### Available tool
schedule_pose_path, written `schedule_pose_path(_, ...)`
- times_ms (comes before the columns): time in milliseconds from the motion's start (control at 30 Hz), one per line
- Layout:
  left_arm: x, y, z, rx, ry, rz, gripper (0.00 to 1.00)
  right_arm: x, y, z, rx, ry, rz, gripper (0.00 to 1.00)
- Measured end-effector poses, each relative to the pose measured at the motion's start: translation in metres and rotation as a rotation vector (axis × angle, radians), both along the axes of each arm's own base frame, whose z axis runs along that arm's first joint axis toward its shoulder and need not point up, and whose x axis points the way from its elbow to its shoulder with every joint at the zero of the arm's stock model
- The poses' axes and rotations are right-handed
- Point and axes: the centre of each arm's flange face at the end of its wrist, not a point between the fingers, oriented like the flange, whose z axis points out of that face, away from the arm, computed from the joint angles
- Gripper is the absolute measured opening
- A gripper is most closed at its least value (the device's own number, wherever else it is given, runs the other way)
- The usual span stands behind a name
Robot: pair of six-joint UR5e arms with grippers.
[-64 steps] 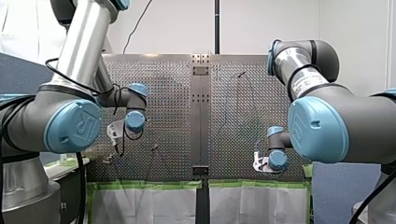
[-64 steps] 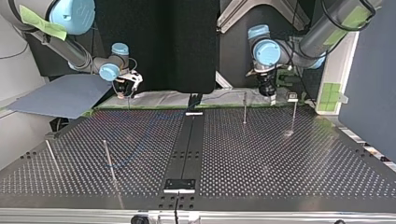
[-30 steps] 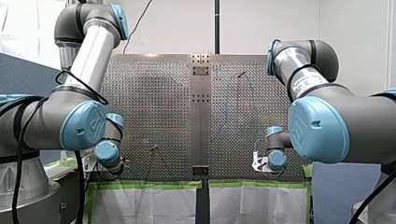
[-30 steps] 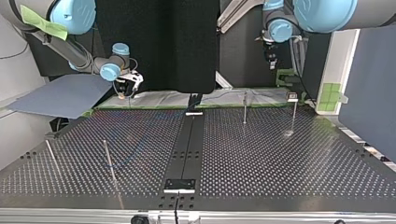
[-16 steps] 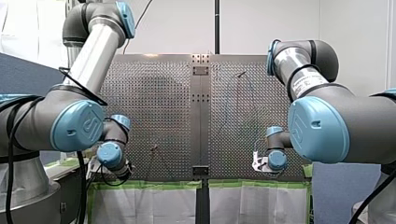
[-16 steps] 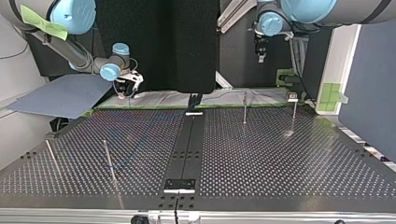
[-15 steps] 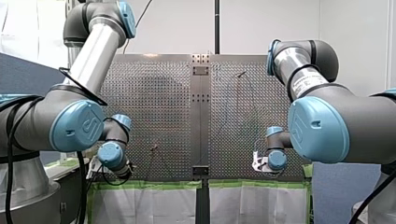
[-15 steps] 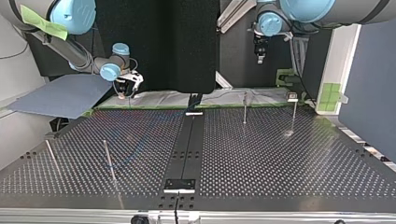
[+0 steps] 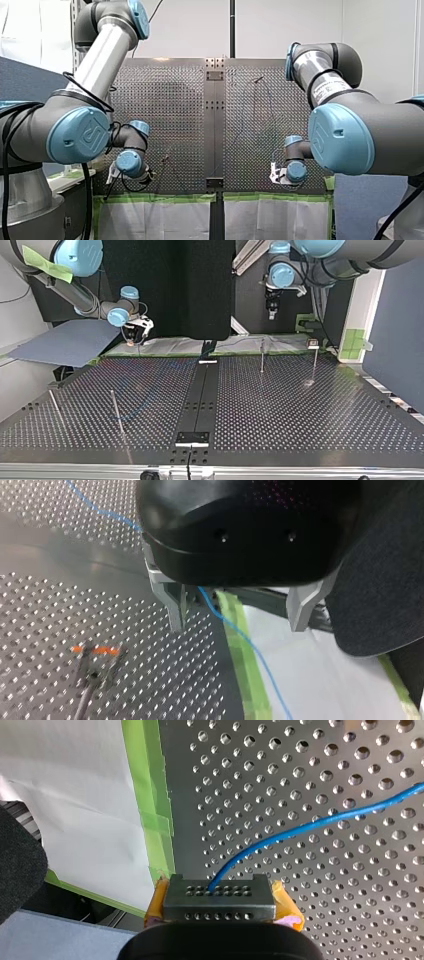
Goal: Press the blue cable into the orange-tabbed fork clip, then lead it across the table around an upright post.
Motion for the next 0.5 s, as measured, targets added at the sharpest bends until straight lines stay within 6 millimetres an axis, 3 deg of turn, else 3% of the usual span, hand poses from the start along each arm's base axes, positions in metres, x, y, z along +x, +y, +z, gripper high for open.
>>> schedule_pose_path(500,0.045,0.005,0.013,0.009,-0.064,0.056,1.00,0.002,0.001,0.000,0.000,0.004,0.005,0.00)
